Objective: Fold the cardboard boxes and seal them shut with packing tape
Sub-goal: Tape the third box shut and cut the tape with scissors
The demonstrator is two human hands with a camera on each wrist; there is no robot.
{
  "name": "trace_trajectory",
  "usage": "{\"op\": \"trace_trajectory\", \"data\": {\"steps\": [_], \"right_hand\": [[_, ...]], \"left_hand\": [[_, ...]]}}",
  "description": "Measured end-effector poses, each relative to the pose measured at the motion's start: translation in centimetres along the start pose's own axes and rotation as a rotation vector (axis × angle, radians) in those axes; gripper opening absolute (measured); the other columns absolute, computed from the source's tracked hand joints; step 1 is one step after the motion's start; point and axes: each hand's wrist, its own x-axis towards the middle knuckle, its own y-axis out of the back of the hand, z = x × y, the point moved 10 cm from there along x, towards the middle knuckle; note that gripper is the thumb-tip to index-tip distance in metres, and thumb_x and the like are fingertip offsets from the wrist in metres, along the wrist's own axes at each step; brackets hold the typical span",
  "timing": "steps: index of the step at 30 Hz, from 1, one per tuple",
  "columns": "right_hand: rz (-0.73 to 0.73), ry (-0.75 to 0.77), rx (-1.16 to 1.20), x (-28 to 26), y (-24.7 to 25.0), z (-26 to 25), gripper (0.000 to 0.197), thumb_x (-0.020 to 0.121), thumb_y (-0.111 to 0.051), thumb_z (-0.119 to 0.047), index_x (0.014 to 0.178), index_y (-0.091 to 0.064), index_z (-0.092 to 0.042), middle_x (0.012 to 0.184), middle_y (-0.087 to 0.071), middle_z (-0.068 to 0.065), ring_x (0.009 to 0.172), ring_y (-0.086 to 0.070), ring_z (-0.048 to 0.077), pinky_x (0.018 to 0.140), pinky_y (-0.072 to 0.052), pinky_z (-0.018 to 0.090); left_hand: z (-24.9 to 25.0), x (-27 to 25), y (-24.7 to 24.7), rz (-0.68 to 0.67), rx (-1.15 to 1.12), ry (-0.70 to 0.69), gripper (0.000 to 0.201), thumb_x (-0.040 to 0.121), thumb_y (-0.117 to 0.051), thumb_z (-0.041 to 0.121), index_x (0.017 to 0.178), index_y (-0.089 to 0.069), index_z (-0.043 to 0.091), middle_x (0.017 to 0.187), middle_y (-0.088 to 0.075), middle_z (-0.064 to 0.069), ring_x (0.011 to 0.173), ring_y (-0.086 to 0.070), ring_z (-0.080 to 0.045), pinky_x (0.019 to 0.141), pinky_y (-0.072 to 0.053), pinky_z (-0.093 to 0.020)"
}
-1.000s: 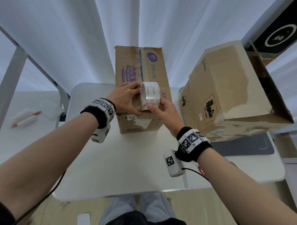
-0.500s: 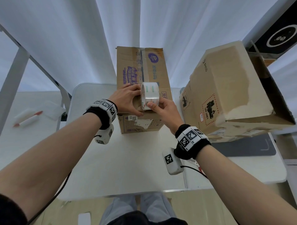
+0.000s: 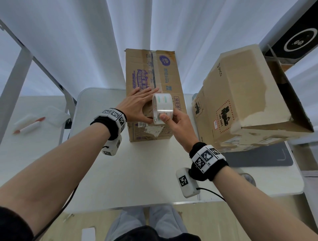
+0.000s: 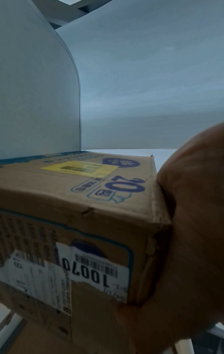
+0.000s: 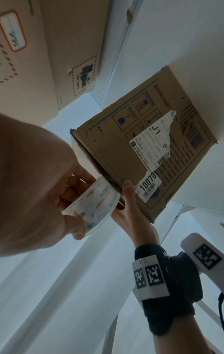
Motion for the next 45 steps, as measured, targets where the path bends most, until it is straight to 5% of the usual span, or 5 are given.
{"op": "trace_trajectory", "data": {"steps": [8, 18, 24, 32, 45], "right_hand": [[-0.047, -0.007, -0.009, -1.2, -0.7, -0.8, 0.028, 0.100, -0.057, -0.023, 0.121, -0.060, -0.004, 0.111, -0.068, 0.015, 0.100, -0.069, 0.023, 0.078, -0.059, 0.032], [-0.113, -0.123, 0.134, -1.5, -1.3, -0.6, 0.035, 0.104, -0.050, -0.028, 0.125, -0.054, -0.001, 0.093, -0.069, 0.021, 0.077, -0.070, 0.026, 0.082, -0.057, 0.049], [-0.123, -0.150, 0.156, -1.9, -1.7, 0.0, 0.034, 0.105, -0.048, -0.025, 0.127, -0.051, 0.001, 0.084, -0.069, 0.015, 0.078, -0.070, 0.023, 0.077, -0.056, 0.030], [-0.121, -0.148, 0.186, -1.6, -1.8, -0.6, 0.035, 0.104, -0.049, -0.027, 0.127, -0.052, -0.001, 0.084, -0.070, 0.016, 0.080, -0.070, 0.027, 0.084, -0.058, 0.042], [-0.106, -0.156, 0.151, -1.6, -1.6, 0.0, 0.030, 0.104, -0.050, -0.025, 0.127, -0.055, -0.007, 0.085, -0.072, 0.013, 0.083, -0.070, 0.022, 0.081, -0.054, 0.028]], "left_hand": [[-0.2, 0.0, -0.1, 0.005, -0.010, 0.006, 0.114, 0.068, -0.052, 0.083, 0.158, -0.005, 0.032, 0.165, -0.009, 0.010, 0.153, -0.007, -0.014, 0.124, -0.004, -0.047], [0.4, 0.1, -0.1, -0.001, 0.034, -0.025, 0.114, 0.068, -0.045, 0.085, 0.159, -0.003, 0.031, 0.166, -0.002, 0.010, 0.152, 0.005, -0.013, 0.123, 0.005, -0.045], [0.8, 0.0, -0.4, -0.020, 0.062, -0.057, 0.113, 0.074, -0.054, 0.078, 0.159, -0.004, 0.023, 0.166, -0.002, 0.006, 0.152, -0.001, -0.009, 0.124, 0.003, -0.033], [0.8, -0.1, -0.7, -0.031, 0.057, -0.056, 0.112, 0.074, -0.048, 0.082, 0.159, -0.008, 0.022, 0.165, -0.005, 0.007, 0.152, -0.004, -0.008, 0.124, -0.001, -0.030], [3.1, -1.4, -0.2, 0.074, 0.045, -0.238, 0.071, 0.097, -0.033, 0.055, 0.155, -0.023, 0.015, 0.161, -0.025, -0.004, 0.148, -0.016, -0.013, 0.123, -0.014, -0.034]]}}
